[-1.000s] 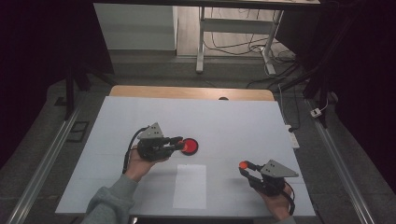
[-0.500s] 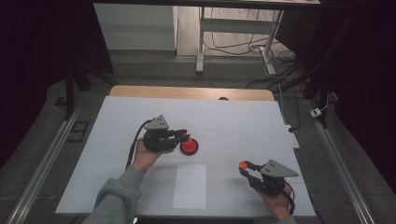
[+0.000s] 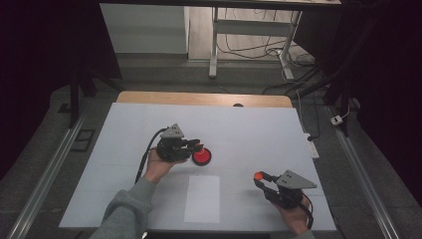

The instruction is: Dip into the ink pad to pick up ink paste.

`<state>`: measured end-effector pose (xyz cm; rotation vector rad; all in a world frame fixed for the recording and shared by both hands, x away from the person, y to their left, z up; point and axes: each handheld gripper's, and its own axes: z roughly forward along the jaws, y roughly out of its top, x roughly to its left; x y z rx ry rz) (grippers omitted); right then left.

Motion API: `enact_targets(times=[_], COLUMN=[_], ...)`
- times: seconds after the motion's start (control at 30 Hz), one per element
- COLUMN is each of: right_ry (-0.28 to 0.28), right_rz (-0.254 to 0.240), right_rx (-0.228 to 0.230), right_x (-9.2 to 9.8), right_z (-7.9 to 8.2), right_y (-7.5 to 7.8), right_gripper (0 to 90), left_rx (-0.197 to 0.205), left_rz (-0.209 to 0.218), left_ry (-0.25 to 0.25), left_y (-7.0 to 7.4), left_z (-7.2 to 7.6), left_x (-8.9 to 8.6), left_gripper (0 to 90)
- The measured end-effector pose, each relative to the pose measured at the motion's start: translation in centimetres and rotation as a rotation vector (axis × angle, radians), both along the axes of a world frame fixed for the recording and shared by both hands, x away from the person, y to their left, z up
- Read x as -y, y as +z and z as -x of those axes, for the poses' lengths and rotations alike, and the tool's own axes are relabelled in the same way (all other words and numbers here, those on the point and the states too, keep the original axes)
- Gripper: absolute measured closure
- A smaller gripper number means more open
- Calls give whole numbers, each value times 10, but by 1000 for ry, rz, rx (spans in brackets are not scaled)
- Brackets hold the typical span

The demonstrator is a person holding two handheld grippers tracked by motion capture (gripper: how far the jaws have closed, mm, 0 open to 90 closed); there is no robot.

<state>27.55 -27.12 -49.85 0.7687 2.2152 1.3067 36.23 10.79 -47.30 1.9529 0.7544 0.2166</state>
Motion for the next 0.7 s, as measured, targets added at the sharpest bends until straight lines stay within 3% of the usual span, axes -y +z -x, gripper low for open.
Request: enact_targets(times=[0.27,0.7], right_ry=[1,-1], right_rz=[-1,0], right_rx=[-8,-4], right_x=[-1,-1], right_z=[0,0], right_y=[-2,-1], right_gripper=[647,647], left_rx=[-44,-37], left_rz=[-48,-114], left_ry=[19,34], left_y=[-20,-35], left_z=[-15,-22], left_x=[3,14], left_gripper=[733,732])
